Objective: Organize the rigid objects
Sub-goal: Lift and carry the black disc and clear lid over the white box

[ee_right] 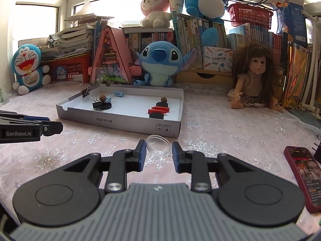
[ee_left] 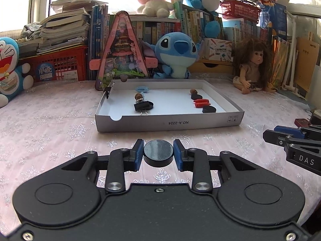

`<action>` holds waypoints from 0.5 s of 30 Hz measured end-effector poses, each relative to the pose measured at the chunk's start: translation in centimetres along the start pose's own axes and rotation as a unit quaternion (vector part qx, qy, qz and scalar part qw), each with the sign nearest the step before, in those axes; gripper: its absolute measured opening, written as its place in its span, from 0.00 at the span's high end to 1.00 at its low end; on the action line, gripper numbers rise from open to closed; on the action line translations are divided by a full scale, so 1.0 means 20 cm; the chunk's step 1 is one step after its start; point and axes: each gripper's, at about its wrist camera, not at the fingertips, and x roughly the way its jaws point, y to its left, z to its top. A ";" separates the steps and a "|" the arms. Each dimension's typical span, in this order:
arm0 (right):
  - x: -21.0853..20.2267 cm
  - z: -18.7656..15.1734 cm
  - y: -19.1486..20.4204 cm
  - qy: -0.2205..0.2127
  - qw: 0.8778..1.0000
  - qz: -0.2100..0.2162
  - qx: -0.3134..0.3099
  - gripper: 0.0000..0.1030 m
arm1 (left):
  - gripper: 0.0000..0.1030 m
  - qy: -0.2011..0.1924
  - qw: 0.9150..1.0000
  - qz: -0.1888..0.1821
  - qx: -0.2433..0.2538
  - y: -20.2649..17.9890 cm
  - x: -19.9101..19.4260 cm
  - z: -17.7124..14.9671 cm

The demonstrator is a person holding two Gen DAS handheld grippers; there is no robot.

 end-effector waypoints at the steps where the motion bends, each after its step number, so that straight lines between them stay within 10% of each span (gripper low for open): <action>1: 0.01 0.01 0.00 -0.001 1.000 -0.001 0.000 0.68 | 0.71 0.000 1.000 0.000 -0.002 0.00 0.00 0.01; 15: 0.15 0.14 -0.03 -0.007 1.000 -0.012 0.011 0.68 | 0.71 -0.010 1.000 0.014 -0.018 0.07 0.12 0.18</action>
